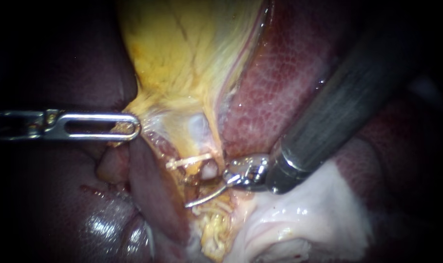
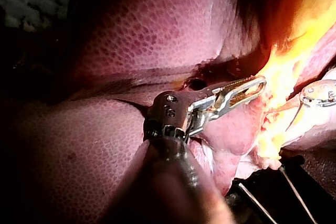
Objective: Go back from the cut left tube
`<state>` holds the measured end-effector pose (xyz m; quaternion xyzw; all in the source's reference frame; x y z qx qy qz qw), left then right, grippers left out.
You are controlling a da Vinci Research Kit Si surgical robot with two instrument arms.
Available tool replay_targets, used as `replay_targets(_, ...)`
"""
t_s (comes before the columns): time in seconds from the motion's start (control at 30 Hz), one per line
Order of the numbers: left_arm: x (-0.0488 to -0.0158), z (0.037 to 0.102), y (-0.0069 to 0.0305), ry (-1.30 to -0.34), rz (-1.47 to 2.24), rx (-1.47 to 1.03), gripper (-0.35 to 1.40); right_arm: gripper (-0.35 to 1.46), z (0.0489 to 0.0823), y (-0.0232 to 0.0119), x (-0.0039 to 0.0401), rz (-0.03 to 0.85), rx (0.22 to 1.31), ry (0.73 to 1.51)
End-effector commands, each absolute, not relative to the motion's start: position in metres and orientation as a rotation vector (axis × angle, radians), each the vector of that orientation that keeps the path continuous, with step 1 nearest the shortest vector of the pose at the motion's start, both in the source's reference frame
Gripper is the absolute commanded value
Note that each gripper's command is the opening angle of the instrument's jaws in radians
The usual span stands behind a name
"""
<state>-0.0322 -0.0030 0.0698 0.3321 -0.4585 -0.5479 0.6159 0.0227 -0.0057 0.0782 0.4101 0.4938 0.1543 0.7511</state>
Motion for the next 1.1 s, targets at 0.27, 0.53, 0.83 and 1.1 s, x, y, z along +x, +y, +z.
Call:
replay_targets(0.27, -0.0322, 0.0701, -0.003, -1.057, -1.261, 0.764, -0.35, 1.43, 0.0747, -0.0019, 0.0164, 0.309, 0.798, 1.129)
replay_targets(0.53, -0.0324, 0.0703, -0.0031, -1.057, -1.261, 0.762, -0.35, 1.43, 0.0698, 0.0031, 0.0119, 0.306, 0.671, 1.159)
replay_targets(0.83, -0.0336, 0.0712, -0.0041, -1.06, -1.261, 0.752, -0.35, 1.43, 0.0681, 0.0043, 0.0108, 0.292, 0.61, 1.167)
replay_targets(1.1, -0.0372, 0.0739, -0.0048, -1.059, -1.236, 0.766, -0.35, 1.43, 0.0682, 0.0043, 0.0109, 0.293, 0.609, 1.166)
